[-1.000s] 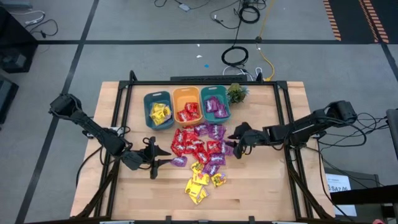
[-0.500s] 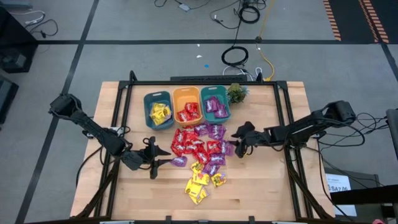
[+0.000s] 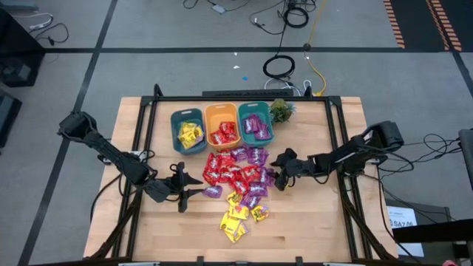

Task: Sort candy
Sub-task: Put the purple candy into the green bin

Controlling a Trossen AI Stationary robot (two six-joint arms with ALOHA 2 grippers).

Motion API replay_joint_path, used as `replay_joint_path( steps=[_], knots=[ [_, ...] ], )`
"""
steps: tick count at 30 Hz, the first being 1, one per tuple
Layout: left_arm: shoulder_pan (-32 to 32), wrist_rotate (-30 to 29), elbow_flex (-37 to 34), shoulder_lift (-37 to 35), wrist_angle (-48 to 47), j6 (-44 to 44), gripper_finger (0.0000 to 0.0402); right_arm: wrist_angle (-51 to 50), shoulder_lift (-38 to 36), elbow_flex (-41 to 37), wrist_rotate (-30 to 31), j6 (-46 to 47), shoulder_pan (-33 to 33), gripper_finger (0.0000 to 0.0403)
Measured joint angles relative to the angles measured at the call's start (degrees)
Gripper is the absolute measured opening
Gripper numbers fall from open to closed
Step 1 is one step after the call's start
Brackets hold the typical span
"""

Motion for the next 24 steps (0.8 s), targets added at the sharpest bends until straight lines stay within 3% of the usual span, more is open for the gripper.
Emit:
replay_joint_path(
  steps=[3, 6, 14, 24],
  knots=[
    [0.0, 0.0, 0.0, 0.0, 0.0, 0.0, 0.0140, 1.1, 2.8, 0.2, 1.5, 0.2, 0.6, 0.0236],
    [0.0, -0.1, 0.0, 0.0, 0.0, 0.0, 0.0140, 0.9, 3.6, 0.3, 2.0, 1.1, 1.2, 0.0210],
    [0.0, -0.2, 0.0, 0.0, 0.0, 0.0, 0.0140, -0.2, 1.4, 0.0, -1.6, 1.1, 2.3, 0.0020],
    [0.0, -0.2, 0.0, 0.0, 0.1, -0.3, 0.0140, -11.5, -11.6, 2.1, -2.8, 0.7, 2.4, 0.0002]
  ],
)
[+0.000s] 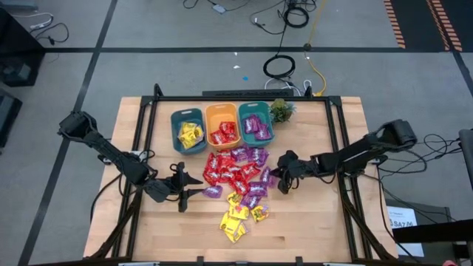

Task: Sort candy
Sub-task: Put the purple candy into the green bin, then put the red candy into the yellow bin

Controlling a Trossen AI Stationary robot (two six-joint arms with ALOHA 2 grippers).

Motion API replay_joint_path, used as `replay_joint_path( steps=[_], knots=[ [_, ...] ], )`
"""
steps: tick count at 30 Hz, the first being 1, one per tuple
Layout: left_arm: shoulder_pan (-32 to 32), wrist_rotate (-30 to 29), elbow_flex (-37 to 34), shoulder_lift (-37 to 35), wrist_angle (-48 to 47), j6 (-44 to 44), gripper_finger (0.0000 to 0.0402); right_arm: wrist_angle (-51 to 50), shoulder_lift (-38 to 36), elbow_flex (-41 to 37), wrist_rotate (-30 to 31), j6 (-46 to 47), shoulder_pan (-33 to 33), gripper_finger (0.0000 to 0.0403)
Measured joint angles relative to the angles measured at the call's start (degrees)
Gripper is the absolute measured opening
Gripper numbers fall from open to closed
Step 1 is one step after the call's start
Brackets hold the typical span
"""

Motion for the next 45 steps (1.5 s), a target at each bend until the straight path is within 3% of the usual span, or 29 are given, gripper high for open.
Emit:
replay_joint_path(
  steps=[5, 12, 19, 24, 31, 39, 45],
  knots=[
    [0.0, 0.0, 0.0, 0.0, 0.0, 0.0, 0.0140, -10.6, -5.9, 7.0, 2.2, -2.7, -0.2, 0.0001],
    [0.0, 0.0, 0.0, 0.0, 0.4, 0.3, 0.0140, -16.3, -6.7, 19.1, 10.5, -17.3, -5.2, 0.0000],
    [0.0, 0.0, 0.0, 0.0, 0.6, 0.3, 0.0140, -17.1, -2.9, 25.5, 9.8, -21.1, -19.0, 0.0000],
    [0.0, 0.0, 0.0, 0.0, 0.7, -1.3, 0.0140, -16.3, 1.0, 26.3, 2.4, -18.8, -28.8, 0.0000],
    [0.9, 0.0, 0.0, 0.0, 1.5, -1.6, 0.0149, -15.5, 6.1, 26.3, -0.3, -17.3, -34.5, 0.0005],
    [3.9, -0.8, 0.0, 0.0, 1.3, -3.1, 0.0235, -15.3, 6.8, 26.3, -0.4, -17.1, -34.6, 0.0063],
    [3.9, -0.2, 0.0, 0.0, 1.7, -3.1, 0.0251, -15.4, 5.3, 26.3, -0.3, -17.1, -34.6, 0.0130]
  ],
)
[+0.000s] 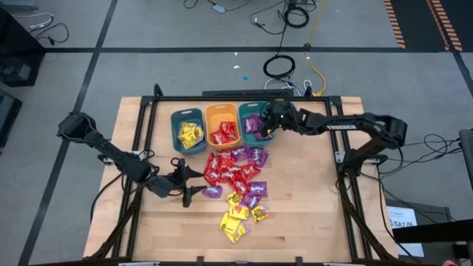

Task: Sort candy
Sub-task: Put the red candy into the yellow bin

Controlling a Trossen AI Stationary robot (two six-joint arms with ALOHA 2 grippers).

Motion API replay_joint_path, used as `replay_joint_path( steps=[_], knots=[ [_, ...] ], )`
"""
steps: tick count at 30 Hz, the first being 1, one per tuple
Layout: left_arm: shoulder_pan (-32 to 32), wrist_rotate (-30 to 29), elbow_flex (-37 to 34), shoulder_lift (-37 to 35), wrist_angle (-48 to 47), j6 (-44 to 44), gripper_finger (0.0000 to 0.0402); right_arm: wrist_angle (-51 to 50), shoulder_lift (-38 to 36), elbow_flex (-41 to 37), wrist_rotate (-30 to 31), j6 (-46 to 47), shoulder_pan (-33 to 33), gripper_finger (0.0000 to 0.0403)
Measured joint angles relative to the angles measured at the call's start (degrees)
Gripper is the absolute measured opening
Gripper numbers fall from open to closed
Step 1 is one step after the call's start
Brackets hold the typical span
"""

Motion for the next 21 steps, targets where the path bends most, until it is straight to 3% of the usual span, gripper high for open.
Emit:
replay_joint_path(
  steps=[5, 10, 13, 16, 21],
  knots=[
    [0.6, -0.5, 0.2, 0.0, 0.3, -1.5, 0.0251, -0.4, -2.8, 0.0, -0.1, 0.1, 0.6, 0.0181],
    [2.6, 0.4, 4.3, 0.0, -6.4, -1.0, 0.0251, -0.5, -6.0, 0.0, -8.2, 0.5, 2.0, 0.0216],
    [4.7, 1.8, 8.9, 0.0, -16.7, 0.6, 0.0251, -0.9, -7.1, 0.0, -12.7, 2.8, 3.6, 0.0226],
    [7.0, 3.2, 12.5, 0.0, -23.7, 4.3, 0.0251, -2.8, -7.1, 0.0, -13.5, 3.5, 5.9, 0.0228],
    [11.1, 10.5, 14.2, 0.0, -25.2, 12.7, 0.0251, -6.1, -7.1, 0.0, -13.5, 4.0, 9.7, 0.0223]
  ],
)
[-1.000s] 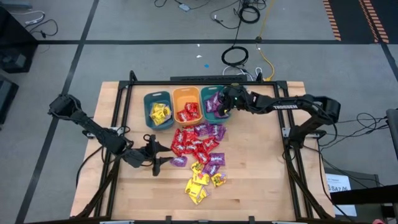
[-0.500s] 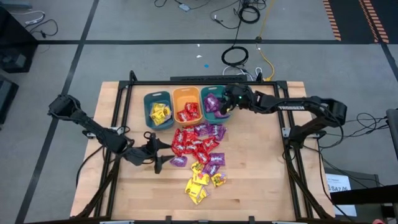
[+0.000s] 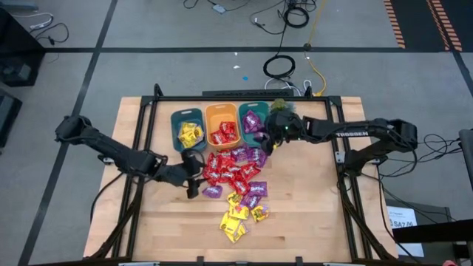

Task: Sort candy
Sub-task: Put the red candy into the yellow bin

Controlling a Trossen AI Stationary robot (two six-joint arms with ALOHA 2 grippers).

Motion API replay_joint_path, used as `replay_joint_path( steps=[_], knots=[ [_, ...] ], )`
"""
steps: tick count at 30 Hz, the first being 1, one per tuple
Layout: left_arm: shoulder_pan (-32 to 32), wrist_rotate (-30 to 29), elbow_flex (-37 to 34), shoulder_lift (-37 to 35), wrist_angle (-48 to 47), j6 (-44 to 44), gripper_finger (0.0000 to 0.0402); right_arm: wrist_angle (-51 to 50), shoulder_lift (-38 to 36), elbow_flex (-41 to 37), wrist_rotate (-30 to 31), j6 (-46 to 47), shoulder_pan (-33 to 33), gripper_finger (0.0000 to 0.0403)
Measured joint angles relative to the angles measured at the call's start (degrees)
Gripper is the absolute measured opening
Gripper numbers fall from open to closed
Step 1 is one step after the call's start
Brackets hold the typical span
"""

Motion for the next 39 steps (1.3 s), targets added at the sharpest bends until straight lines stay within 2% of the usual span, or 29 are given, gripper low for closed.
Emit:
replay_joint_path(
  steps=[3, 17, 22, 27, 35, 39],
  knots=[
    [2.6, 5.2, 0.0, 1.2, -0.3, 0.9, 0.0251, 0.1, -0.1, 0.0, 0.0, 0.5, 2.4, 0.0223],
    [12.3, 14.2, 0.0, 18.3, 1.6, 3.9, 0.0251, 2.8, -0.1, 0.0, 0.2, 4.0, 11.6, 0.0222],
    [13.6, 17.2, 0.3, 22.8, 2.7, 3.7, 0.0245, 4.1, -0.1, 0.0, 0.4, 4.0, 15.1, 0.0222],
    [13.0, 17.7, 0.3, 23.3, 2.5, 2.0, 0.0188, 5.8, -0.1, 0.0, 1.6, 4.0, 18.0, 0.0222],
    [11.4, 18.4, 0.3, 20.0, -0.1, 0.8, 0.0034, 4.5, -0.1, 0.0, 10.3, 4.0, 21.6, 0.0222],
    [11.2, 18.7, 3.5, 17.3, -8.2, 0.8, 0.0031, 3.8, -0.1, 0.0, 11.3, 4.0, 22.5, 0.0222]
  ],
)
